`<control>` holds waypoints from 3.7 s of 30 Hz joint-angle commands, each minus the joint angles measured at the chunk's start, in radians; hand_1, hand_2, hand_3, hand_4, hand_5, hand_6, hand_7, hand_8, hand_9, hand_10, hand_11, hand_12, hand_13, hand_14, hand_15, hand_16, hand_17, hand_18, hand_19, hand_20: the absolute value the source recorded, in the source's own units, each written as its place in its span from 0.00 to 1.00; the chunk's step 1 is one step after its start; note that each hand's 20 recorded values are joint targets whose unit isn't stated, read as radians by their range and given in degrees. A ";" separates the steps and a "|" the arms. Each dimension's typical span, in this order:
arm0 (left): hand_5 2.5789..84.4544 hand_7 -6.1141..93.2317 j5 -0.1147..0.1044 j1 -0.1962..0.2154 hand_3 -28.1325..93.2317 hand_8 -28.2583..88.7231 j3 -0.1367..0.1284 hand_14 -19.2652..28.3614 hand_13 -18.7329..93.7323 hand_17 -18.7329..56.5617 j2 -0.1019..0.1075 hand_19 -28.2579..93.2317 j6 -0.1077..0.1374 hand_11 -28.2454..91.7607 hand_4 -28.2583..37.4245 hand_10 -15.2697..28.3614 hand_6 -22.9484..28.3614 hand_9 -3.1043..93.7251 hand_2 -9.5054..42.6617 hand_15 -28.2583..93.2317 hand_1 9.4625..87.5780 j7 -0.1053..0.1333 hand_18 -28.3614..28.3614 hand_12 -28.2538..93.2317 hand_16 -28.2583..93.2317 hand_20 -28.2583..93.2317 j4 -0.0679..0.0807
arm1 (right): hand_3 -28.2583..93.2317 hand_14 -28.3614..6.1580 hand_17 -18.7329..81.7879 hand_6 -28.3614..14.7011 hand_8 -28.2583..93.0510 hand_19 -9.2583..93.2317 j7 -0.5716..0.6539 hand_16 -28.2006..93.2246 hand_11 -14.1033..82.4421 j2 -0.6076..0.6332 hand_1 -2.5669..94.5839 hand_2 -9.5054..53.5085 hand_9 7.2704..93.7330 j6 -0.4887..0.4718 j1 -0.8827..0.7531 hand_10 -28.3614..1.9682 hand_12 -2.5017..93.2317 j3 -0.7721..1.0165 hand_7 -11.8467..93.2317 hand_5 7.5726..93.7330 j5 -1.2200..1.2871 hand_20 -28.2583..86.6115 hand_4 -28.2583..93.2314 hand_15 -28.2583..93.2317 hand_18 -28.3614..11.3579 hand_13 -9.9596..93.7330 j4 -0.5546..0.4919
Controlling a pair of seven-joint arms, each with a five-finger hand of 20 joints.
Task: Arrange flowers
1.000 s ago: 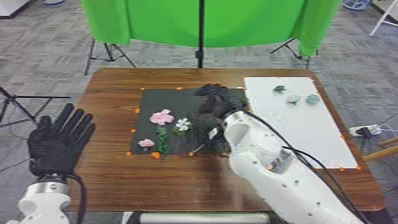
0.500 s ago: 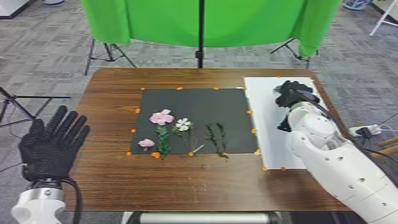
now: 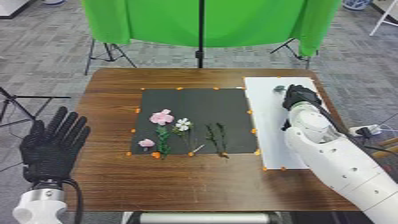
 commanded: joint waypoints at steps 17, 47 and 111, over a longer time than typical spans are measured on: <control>0.49 0.12 0.040 -0.023 0.86 0.18 -0.015 0.63 0.39 0.21 0.009 0.38 -0.025 0.33 0.00 0.64 0.59 0.40 0.44 0.38 0.17 -0.022 0.69 0.32 0.21 0.34 0.019 | 0.77 0.59 0.51 0.60 0.24 0.84 -0.093 0.56 0.27 0.011 0.72 0.09 0.85 0.186 -0.201 0.56 0.47 0.054 0.37 0.76 -0.043 0.60 0.00 0.49 0.26 0.78 -0.305; 0.47 0.11 0.051 -0.179 0.86 0.18 0.077 0.60 0.37 0.23 0.046 0.34 -0.053 0.31 0.00 0.62 0.57 0.39 0.43 0.33 0.17 -0.059 0.65 0.31 0.21 0.33 0.102 | 0.78 0.57 0.50 0.58 0.23 0.84 -0.221 0.53 0.23 -0.177 0.69 0.09 0.82 0.090 -0.193 0.53 0.42 -0.173 0.32 0.75 0.043 0.59 0.00 0.50 0.25 0.75 -0.424; 0.47 0.11 0.031 -0.081 0.86 0.18 0.033 0.64 0.38 0.21 0.010 0.37 0.005 0.32 0.00 0.62 0.57 0.37 0.43 0.36 0.17 -0.015 0.68 0.31 0.22 0.34 0.044 | 0.76 0.62 0.48 0.65 0.23 0.83 -0.109 0.59 0.30 0.103 0.70 0.00 0.86 0.079 -0.066 0.63 0.48 0.073 0.38 0.75 0.097 0.56 0.00 0.52 0.20 0.78 -0.022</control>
